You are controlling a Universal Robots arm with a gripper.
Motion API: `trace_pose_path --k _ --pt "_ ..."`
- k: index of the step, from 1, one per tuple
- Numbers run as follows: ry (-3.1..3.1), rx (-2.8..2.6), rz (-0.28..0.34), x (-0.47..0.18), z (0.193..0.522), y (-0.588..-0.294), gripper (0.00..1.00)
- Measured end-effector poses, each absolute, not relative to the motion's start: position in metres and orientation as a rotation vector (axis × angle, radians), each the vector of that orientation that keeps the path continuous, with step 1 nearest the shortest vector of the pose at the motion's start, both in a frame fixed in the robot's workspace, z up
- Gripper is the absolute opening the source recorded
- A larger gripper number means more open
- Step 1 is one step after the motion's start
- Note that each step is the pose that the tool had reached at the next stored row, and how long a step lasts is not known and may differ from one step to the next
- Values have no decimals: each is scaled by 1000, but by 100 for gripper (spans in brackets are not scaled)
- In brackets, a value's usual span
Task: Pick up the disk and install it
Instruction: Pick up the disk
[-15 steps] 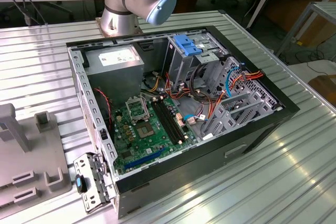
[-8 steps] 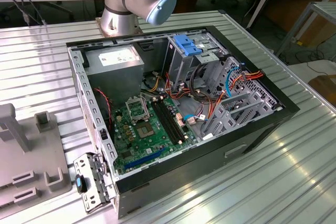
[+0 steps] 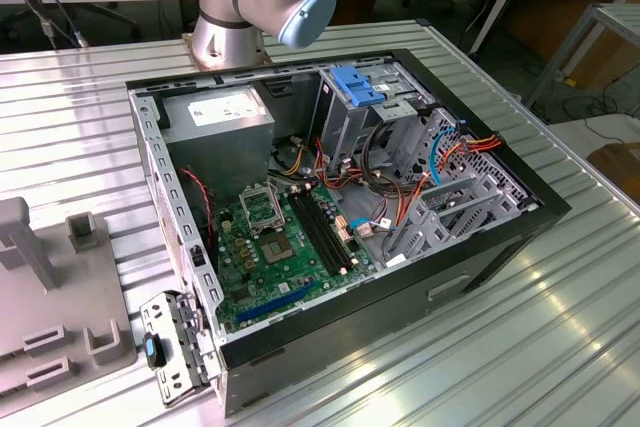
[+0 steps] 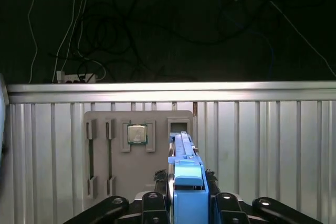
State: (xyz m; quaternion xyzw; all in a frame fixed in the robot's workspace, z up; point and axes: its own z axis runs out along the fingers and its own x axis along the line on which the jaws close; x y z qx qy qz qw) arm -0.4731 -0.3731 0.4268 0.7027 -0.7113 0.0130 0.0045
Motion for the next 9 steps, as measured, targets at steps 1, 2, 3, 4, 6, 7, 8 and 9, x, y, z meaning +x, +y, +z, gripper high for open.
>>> trace_pose_path --k 1,2,3,4,6,7,8,9 --pt "-2228 2202 41 -473 431 -373 37" --pt "-2228 2201 41 -473 435 -373 37" --pt "-2228 2201 41 -473 439 -373 37" --pt "-2228 2201 41 -473 441 -373 37" --pt "-2228 2201 41 -473 447 -373 37" --pt "-2228 2201 41 -473 449 -373 37" --pt "-2228 2201 41 -473 453 -373 37" --pt "-2228 2201 41 -473 455 -373 37"
